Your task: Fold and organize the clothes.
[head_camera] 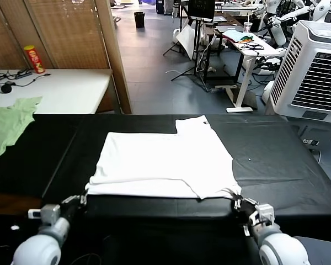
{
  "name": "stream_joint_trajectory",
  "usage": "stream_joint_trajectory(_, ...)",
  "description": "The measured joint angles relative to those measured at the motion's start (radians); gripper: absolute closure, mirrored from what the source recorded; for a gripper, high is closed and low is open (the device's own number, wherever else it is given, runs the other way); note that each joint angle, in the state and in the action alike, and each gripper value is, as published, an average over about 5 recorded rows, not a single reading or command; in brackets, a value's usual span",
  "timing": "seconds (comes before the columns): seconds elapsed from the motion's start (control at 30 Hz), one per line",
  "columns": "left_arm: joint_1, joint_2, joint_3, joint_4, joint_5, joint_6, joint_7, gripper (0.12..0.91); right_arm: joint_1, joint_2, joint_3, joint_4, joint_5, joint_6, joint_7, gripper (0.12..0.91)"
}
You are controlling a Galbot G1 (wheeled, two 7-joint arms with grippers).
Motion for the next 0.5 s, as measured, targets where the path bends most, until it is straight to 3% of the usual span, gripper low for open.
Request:
stream_joint_trajectory(0.07,0.008,-0.005,-0.002,-0.013,0.003,0.003,-0.004,0.853,-0.019,0.001,0.011,0.017,0.001,0.001,0.001,0.632)
stream_joint_trajectory(0.27,0.008,-0.014,-0.001,-0.031,0.007,0.005,-0.012,0.545,-0.060,0.001,0.052,0.070,0.035,0.019,-0.003,0.313)
stream_joint_trajectory(0.4,-0.006,-0.016,0.003,-0.022,0.026,0.001,-0.012,0.332,-0.061,0.004,0.070,0.101,0.062,0.030,-0.004,0.236)
stream_joint_trajectory(0.5,-0.021,-0.018,0.012,-0.007,0.049,-0.005,-0.013,0.254,-0.049,0.004,0.076,0.122,0.078,0.030,-0.002,0.228)
